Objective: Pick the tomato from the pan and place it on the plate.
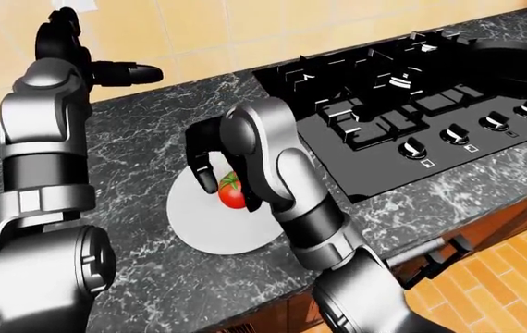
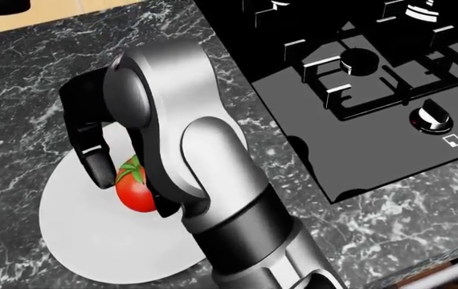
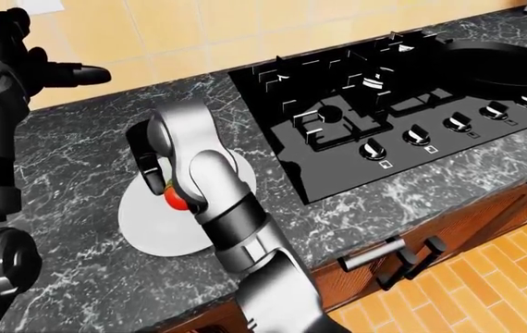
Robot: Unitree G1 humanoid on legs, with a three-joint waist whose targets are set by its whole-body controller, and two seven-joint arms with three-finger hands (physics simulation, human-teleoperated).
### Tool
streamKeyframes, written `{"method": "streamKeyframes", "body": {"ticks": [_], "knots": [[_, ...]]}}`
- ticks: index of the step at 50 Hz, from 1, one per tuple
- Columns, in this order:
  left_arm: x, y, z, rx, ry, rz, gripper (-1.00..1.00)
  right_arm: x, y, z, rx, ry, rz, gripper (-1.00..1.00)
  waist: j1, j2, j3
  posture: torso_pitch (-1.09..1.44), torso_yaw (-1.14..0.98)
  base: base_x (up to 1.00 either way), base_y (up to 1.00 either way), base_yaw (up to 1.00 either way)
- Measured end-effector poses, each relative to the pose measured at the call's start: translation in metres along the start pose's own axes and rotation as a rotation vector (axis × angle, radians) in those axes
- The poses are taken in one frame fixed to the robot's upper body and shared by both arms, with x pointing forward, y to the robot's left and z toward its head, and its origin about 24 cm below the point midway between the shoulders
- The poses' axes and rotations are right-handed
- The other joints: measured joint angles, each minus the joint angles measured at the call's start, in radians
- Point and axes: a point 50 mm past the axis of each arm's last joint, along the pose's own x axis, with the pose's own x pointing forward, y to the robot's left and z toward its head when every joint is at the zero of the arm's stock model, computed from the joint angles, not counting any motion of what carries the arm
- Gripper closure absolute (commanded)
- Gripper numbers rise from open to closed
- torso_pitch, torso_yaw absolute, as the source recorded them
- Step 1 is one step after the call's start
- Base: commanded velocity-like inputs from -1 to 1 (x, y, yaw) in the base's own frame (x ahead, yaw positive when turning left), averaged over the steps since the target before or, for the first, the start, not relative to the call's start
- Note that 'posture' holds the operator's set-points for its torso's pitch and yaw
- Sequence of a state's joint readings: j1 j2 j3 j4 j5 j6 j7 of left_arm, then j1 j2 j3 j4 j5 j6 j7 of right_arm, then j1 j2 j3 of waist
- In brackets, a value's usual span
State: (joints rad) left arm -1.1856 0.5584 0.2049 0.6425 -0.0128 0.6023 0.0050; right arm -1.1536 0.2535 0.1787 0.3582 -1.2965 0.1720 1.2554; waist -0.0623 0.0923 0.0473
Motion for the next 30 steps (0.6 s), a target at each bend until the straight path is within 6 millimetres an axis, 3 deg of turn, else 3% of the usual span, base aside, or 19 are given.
{"method": "streamKeyframes", "body": {"ticks": [25,26,27,30], "knots": [[0.0,0.004,-0.002,-0.002,0.004,0.006,-1.0,0.015,0.007,-0.003,0.015,-0.006,-0.032,0.95,0.004,-0.002,-0.001,0.0,0.0,0.0,0.0,0.0],[0.0,0.004,-0.001,-0.002,0.003,0.007,-1.0,0.016,0.007,-0.003,0.018,-0.004,-0.032,-0.71,0.005,-0.002,-0.001,0.0,0.0,0.0,0.0,0.0],[0.001,0.004,-0.001,-0.002,0.002,0.007,-1.0,0.015,0.006,-0.003,0.019,-0.001,-0.032,-1.0,0.005,-0.002,-0.002,0.0,0.0,0.0,0.0,0.0],[0.001,0.004,0.0,-0.002,0.0,0.006,-1.0,0.015,0.006,-0.003,0.019,0.006,-0.036,-1.0,0.005,-0.002,-0.003,0.0,0.0,0.0,0.0,0.0]]}}
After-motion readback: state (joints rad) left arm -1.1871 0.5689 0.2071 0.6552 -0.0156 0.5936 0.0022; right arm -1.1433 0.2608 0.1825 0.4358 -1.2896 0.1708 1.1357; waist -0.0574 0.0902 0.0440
